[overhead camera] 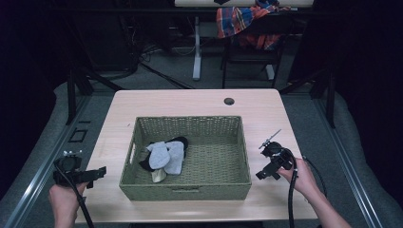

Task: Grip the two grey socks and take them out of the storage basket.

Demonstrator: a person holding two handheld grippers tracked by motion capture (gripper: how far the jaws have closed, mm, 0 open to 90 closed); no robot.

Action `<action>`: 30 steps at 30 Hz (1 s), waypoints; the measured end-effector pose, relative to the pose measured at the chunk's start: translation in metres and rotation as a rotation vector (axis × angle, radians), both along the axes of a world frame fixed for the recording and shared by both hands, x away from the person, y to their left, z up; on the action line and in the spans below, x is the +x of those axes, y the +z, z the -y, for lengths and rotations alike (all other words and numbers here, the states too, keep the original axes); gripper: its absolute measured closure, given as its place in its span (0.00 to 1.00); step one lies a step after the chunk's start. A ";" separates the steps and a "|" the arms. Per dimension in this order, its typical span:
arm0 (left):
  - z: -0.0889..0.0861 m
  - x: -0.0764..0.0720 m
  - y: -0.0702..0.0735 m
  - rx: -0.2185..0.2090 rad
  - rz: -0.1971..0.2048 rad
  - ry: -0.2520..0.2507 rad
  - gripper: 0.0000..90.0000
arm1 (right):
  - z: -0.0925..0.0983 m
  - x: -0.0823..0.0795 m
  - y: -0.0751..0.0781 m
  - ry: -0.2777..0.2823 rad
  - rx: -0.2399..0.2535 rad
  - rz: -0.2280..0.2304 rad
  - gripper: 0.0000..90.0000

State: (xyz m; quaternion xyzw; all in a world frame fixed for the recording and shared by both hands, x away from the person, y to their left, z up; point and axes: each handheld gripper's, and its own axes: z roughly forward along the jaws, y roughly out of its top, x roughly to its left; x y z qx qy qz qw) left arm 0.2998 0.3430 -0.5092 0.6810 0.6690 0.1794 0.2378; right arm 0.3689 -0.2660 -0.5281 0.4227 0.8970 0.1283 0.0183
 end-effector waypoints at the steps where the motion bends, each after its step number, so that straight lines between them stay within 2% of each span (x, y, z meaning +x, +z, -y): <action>1: 0.000 0.000 0.000 0.000 0.000 0.000 0.00 | 0.000 0.000 0.000 0.000 0.000 0.000 0.05; 3: 0.002 0.000 0.001 -0.001 -0.010 -0.009 0.00 | 0.000 0.000 0.000 0.000 -0.009 -0.001 0.05; 4: 0.003 0.001 0.002 0.000 -0.012 -0.016 0.00 | 0.000 0.001 0.002 0.024 -0.025 -0.017 0.06; 5: 0.004 0.001 0.004 0.007 -0.011 -0.023 0.00 | -0.002 -0.001 -0.002 -0.016 0.015 0.017 0.06; 6: 0.005 0.001 0.005 0.013 -0.008 -0.027 0.00 | -0.001 0.001 0.001 0.014 -0.017 -0.006 0.06; 8: 0.007 0.001 0.009 0.014 -0.008 -0.035 0.00 | -0.001 0.001 0.002 0.024 -0.028 -0.014 0.06; 13: 0.015 0.003 0.021 0.021 0.004 -0.052 0.00 | -0.001 -0.001 -0.001 0.001 -0.005 0.006 0.06; 14: 0.017 0.004 0.023 0.020 0.004 -0.053 0.00 | -0.001 0.000 0.001 0.021 -0.024 -0.008 0.06; 20: 0.025 0.006 0.033 0.018 0.008 -0.081 0.00 | -0.003 0.000 0.002 0.018 -0.024 -0.011 0.06; 22: 0.028 0.007 0.038 0.013 0.018 -0.093 0.00 | -0.003 0.001 0.002 0.026 -0.030 -0.006 0.06; 23: 0.030 0.007 0.044 0.008 0.038 -0.097 0.00 | -0.004 0.000 0.001 0.030 -0.030 -0.010 0.06; 25: 0.034 0.008 0.052 0.008 0.051 -0.104 0.00 | -0.003 0.001 0.002 0.046 -0.049 -0.026 0.06; 26: 0.034 0.008 0.052 0.008 0.051 -0.104 0.00 | -0.003 0.001 0.002 0.046 -0.049 -0.026 0.06; 27: 0.039 0.009 0.059 0.008 0.070 -0.110 0.00 | -0.003 -0.003 -0.003 -0.014 0.011 0.012 0.06; 28: 0.039 0.009 0.059 0.008 0.070 -0.110 0.00 | -0.003 -0.003 -0.003 -0.014 0.011 0.012 0.06; 30: 0.048 0.011 0.068 0.011 0.088 -0.124 0.00 | -0.002 -0.003 -0.003 -0.014 0.009 0.013 0.06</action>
